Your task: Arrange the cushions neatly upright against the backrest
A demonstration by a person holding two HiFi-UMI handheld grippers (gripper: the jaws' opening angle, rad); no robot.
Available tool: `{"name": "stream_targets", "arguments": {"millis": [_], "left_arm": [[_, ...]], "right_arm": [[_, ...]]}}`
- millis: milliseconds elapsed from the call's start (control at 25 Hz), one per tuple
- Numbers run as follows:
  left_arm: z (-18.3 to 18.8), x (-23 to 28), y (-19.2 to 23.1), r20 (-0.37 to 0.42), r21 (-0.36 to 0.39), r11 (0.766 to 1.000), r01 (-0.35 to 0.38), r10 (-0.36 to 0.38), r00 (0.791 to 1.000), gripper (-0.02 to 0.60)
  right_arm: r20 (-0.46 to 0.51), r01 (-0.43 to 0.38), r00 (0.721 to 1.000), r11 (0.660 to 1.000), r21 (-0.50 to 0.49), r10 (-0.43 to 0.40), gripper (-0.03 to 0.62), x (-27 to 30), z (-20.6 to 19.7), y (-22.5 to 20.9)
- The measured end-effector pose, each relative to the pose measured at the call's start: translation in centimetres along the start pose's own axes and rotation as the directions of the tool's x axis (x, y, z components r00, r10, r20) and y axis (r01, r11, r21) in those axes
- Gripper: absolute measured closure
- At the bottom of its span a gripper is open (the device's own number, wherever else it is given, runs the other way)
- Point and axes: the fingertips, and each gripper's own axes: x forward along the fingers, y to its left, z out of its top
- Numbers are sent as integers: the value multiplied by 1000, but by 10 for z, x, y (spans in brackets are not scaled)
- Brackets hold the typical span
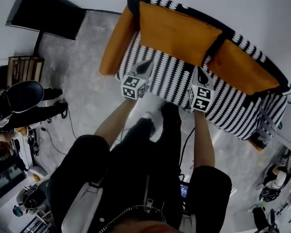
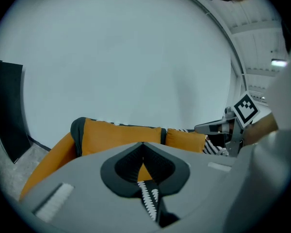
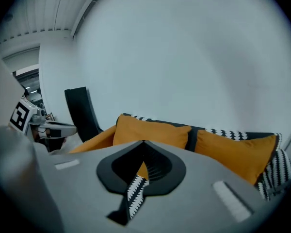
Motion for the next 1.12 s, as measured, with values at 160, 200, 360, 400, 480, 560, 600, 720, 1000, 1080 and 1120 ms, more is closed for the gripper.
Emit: {"name": "stream_targets", "arguments": {"millis": [160, 200, 360, 400, 480, 560, 600, 720, 1000, 1080, 1120], "left_arm": [[7, -37, -19, -12, 10, 1000, -5, 5, 1000, 571], [11, -47, -22, -12, 17, 1000, -6, 6, 1000, 571], [22, -92, -31, 3, 40, 999, -23, 23, 1000, 571], [24, -103, -33, 5, 45, 998, -31, 31, 1000, 571], [26, -124, -39, 21, 58, 998, -21, 20, 1000, 571], [27, -140, -50, 32, 86, 996, 6, -8, 999, 571], [26, -147, -56, 28, 103, 995, 18, -21, 999, 571], [23, -163, -75, 18, 137, 989, 55, -58, 998, 571], [27, -192, -100, 44, 152, 984, 91, -99, 994, 571], [25, -199, -104, 46, 154, 984, 88, -96, 994, 571], [25, -202, -105, 46, 156, 984, 87, -96, 994, 571]], "right_arm": [[85, 106, 990, 991, 86, -113, 592, -51, 5, 18], [99, 128, 985, 986, 105, -139, 592, -64, 5, 24], [118, 162, 978, 982, 99, -173, 592, -113, 0, 62], [122, 156, 978, 981, 111, -170, 592, -124, -1, 72], [133, 146, 977, 980, 132, -164, 592, -144, -1, 92], [144, 145, 976, 981, 131, -164, 592, -162, -2, 107], [146, 147, 975, 981, 129, -165, 592, -172, -3, 113], [156, 143, 975, 983, 116, -161, 592, -196, -8, 124], [162, 120, 978, 990, 72, -130, 592, -221, -13, 145], [164, 109, 979, 992, 61, -118, 592, -226, -15, 151], [165, 104, 980, 993, 55, -112, 592, -228, -15, 154]]}}
